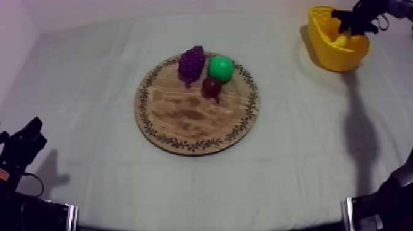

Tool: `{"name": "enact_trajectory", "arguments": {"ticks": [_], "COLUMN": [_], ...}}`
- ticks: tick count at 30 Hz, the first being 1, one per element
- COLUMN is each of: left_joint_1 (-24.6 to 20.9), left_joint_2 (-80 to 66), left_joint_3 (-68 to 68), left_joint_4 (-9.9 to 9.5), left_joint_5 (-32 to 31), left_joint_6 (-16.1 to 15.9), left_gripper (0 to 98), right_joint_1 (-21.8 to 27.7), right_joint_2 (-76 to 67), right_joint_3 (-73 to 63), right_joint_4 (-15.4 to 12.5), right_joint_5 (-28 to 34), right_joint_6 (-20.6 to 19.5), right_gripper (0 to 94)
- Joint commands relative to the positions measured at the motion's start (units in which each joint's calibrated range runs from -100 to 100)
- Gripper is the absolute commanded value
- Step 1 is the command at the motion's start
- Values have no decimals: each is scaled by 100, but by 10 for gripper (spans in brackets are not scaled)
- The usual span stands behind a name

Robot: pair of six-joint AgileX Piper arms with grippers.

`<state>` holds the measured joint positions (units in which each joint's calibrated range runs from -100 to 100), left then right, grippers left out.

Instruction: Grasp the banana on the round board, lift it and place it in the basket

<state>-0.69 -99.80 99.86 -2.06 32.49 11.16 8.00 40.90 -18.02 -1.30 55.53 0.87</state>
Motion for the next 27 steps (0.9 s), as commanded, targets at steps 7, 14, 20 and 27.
{"name": "enact_trajectory", "arguments": {"ticks": [7, 14, 20, 27], "left_joint_1": [0, 0, 0, 0], "left_joint_2": [-3, -3, -3, -3], "left_joint_3": [3, 3, 3, 3], "left_joint_4": [-1, -1, -1, -1], "left_joint_5": [1, 1, 1, 1], "left_joint_6": [0, 0, 0, 0], "left_gripper": [1, 1, 1, 1], "right_joint_1": [21, 46, 75, 205], "right_joint_2": [49, -78, -573, -1663], "right_joint_3": [-33, 119, 754, 2410], "right_joint_4": [58, 90, 85, 107], "right_joint_5": [-116, -316, -783, -1762], "right_joint_6": [-76, -157, -171, -113], "right_gripper": [344, 326, 112, 41]}}
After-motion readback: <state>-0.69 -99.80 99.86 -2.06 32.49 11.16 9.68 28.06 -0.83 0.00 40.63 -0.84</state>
